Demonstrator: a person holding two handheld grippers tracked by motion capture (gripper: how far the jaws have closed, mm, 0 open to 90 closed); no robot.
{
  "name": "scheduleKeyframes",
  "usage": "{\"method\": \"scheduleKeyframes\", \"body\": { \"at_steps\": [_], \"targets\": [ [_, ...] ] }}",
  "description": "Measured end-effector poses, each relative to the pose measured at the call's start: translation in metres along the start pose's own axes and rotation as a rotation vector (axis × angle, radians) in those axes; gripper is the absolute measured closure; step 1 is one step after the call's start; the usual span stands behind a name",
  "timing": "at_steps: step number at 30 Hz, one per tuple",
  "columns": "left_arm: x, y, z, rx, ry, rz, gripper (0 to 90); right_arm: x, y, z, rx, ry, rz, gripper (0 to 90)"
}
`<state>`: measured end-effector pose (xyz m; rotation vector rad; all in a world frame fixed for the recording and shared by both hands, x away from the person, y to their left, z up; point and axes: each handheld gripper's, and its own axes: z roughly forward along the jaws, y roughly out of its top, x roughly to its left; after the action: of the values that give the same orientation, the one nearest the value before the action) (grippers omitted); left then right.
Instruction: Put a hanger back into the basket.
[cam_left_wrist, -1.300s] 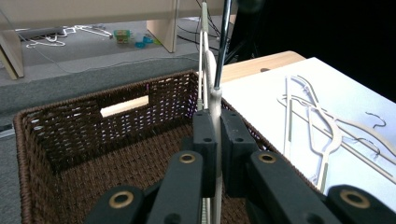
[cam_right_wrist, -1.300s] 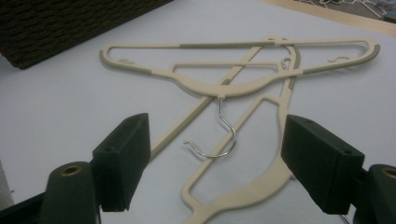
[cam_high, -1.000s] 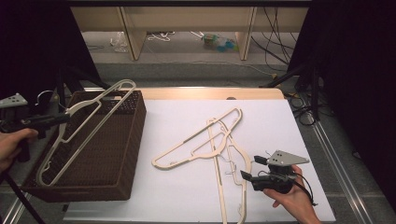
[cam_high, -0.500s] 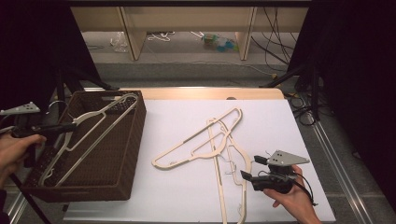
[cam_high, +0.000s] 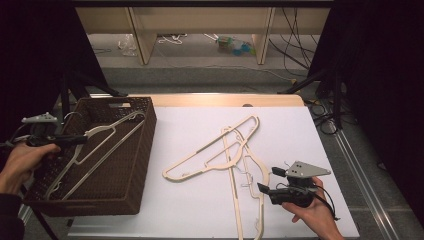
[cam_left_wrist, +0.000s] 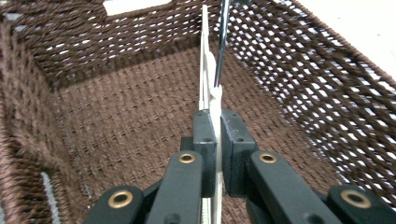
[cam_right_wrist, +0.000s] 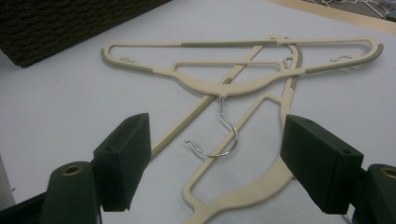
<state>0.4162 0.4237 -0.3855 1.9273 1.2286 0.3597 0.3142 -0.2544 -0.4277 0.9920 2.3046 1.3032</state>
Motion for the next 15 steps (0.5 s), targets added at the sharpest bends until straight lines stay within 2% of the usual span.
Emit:
{"method": "scheduleKeyframes", "body": {
  "at_steps": [2, 5, 6, 10, 13, 15],
  "targets": [
    [0.001, 0.001, 0.002, 0.034, 0.013, 0.007, 85.3, 0.000, 0.000, -0.001, -0.003, -0.004, -0.002, 25.3],
    [0.001, 0.001, 0.002, 0.035, 0.034, 0.026, 85.0, 0.000, 0.000, -0.001, 0.003, -0.008, -0.003, 25.3],
    [0.000, 0.001, 0.001, 0.032, 0.062, 0.032, 84.5, 0.000, 0.000, -0.001, 0.001, -0.006, -0.001, 25.3],
    [-0.001, 0.003, -0.009, -0.007, 0.122, -0.020, 74.1, -0.001, 0.000, 0.000, -0.002, -0.002, -0.001, 25.3],
    [0.000, 0.005, -0.019, -0.019, 0.165, -0.010, 66.4, 0.000, 0.000, 0.000, -0.004, -0.006, 0.000, 25.3],
    [-0.001, 0.004, -0.025, -0.032, 0.171, -0.016, 62.5, 0.001, 0.001, -0.001, -0.006, -0.005, -0.004, 25.3]
  ]
}}
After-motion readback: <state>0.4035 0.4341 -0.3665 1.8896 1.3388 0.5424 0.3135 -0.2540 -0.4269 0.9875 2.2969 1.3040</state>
